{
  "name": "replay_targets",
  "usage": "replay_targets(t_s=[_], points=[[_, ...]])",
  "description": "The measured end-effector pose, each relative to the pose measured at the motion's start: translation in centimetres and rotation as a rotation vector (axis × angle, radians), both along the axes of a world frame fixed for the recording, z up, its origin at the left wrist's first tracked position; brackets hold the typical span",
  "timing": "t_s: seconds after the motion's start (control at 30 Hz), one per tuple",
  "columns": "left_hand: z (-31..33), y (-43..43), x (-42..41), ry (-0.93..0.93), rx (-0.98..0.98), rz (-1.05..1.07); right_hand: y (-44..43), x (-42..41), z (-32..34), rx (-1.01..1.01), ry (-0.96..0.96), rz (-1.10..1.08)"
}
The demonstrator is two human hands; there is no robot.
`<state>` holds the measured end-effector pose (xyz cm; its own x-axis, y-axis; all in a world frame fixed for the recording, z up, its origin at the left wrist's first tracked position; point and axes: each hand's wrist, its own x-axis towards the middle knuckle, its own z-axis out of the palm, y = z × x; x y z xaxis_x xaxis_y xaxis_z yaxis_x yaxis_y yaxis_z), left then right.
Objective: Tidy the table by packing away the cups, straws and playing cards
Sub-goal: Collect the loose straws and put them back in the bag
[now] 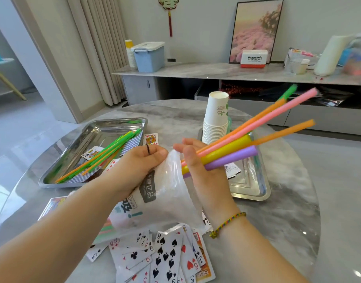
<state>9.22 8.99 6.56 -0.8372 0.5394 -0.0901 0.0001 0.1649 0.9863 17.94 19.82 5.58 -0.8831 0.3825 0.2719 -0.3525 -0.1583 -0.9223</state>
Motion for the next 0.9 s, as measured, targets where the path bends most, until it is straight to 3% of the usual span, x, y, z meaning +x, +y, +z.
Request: replay_targets(t_s=[0.1,0.17,0.37,0.47,0.67,0.8,0.9], points=[[-0.1,-0.3,-0.3,-0.076,0.069,0.031,0.6,0.0,-0.4,0.041,-0.115,0.094],[-0.2,-0.6,-0.4,-0.067,0.057,0.036,1.0,0.0,-0.1,-0.051,-0.09,0.089],[-0.2,-0.7,-0.4,-0.035,0.049,0.068,3.9,0.0,0.2,-0.288,-0.013,-0.222],[-0.2,-0.5,-0.1,-0.026,0.07,0.069,3.5,0.0,-0.2,-0.189,-0.085,-0.268],[-0.4,-0.2,0.1,0.016,0.077,0.097,1.3,-0.1,-0.3,0.061,-0.116,-0.065],[-0.4,-0.8,-0.4,-0.012,0.097,0.123,3.7,0.0,0.1,0.058,-0.127,-0.295],[-0.5,-0.8,-0.4,-0.009,0.091,0.121,4.3,0.0,0.0,0.11,-0.087,-0.317]])
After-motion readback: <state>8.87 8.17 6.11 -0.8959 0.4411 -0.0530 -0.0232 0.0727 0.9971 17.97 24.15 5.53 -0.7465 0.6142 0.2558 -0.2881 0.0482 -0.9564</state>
